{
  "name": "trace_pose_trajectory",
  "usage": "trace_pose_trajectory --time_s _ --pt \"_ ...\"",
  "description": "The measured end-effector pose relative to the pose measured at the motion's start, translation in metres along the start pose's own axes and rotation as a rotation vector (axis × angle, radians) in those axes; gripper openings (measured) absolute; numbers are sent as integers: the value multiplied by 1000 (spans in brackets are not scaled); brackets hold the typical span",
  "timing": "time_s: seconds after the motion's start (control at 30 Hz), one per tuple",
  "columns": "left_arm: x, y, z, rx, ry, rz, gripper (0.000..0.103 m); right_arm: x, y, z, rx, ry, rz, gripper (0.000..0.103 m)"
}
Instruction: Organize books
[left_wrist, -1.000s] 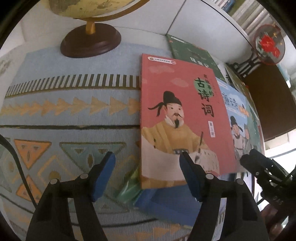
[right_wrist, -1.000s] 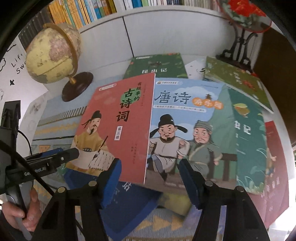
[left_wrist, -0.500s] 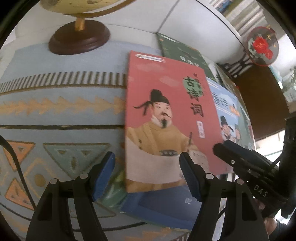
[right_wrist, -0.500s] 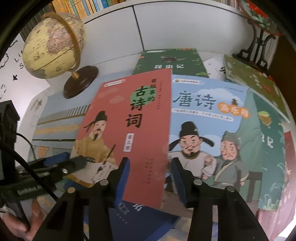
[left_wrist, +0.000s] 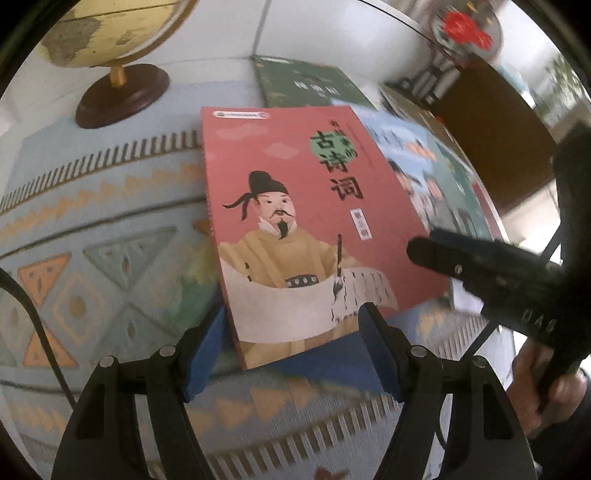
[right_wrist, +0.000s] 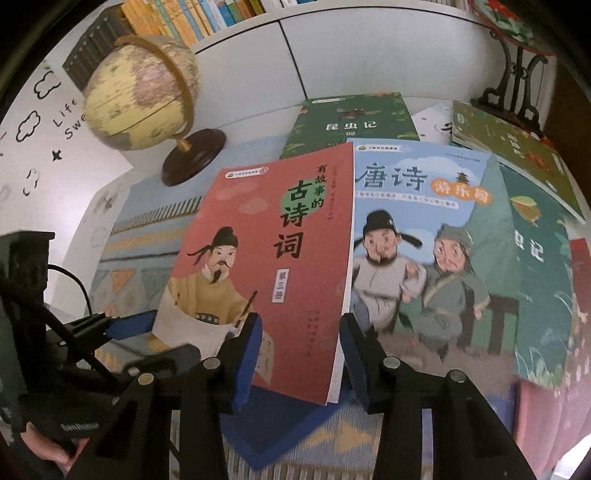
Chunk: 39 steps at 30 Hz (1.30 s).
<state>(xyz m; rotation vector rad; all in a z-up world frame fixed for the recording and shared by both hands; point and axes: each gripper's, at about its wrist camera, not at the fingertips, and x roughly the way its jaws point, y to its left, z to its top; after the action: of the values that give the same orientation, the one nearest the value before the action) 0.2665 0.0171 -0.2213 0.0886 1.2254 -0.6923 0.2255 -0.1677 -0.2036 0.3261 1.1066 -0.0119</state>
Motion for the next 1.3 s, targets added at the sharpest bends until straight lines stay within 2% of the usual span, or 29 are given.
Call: trace_pose_trajectory --time_s 0.27,0.37,0.53,0.7,0.77,0.87,0.93,1.0,1.1,1.23,1.3 --pt "2 -15 -55 -21 72 -41 69 -37 7 -61 -60 35 -36 44" --pt "3 -8 -65 -74 75 -68 69 -29 -14 -79 8 93 -10 43" --pt "0 -2 -62 -93 59 -92 69 -22 -48 -84 153 120 57 46" --pt "3 -3 -61 -93 54 -109 69 -8 -57 -89 225 124 156 48" --pt "2 -3 -62 -90 50 -103 69 -9 -52 -91 221 87 184 43" --pt "3 -6 -62 -92 55 -87 69 -7 -41 -92 203 106 193 31" --pt "-1 -9 -62 -99 52 -118 69 -19 -31 -92 159 86 180 29" --pt "-13 -16 -64 -91 32 -193 69 -38 -20 -90 99 46 185 29" --pt "-33 -25 -65 -67 -27 -265 70 -56 -6 -84 13 -1 201 29" --pt "-22 -19 -59 -114 -35 -333 69 -38 -13 -76 14 14 161 29" --pt "-11 -14 -57 -149 -31 -309 69 -21 -26 -78 60 51 176 29"
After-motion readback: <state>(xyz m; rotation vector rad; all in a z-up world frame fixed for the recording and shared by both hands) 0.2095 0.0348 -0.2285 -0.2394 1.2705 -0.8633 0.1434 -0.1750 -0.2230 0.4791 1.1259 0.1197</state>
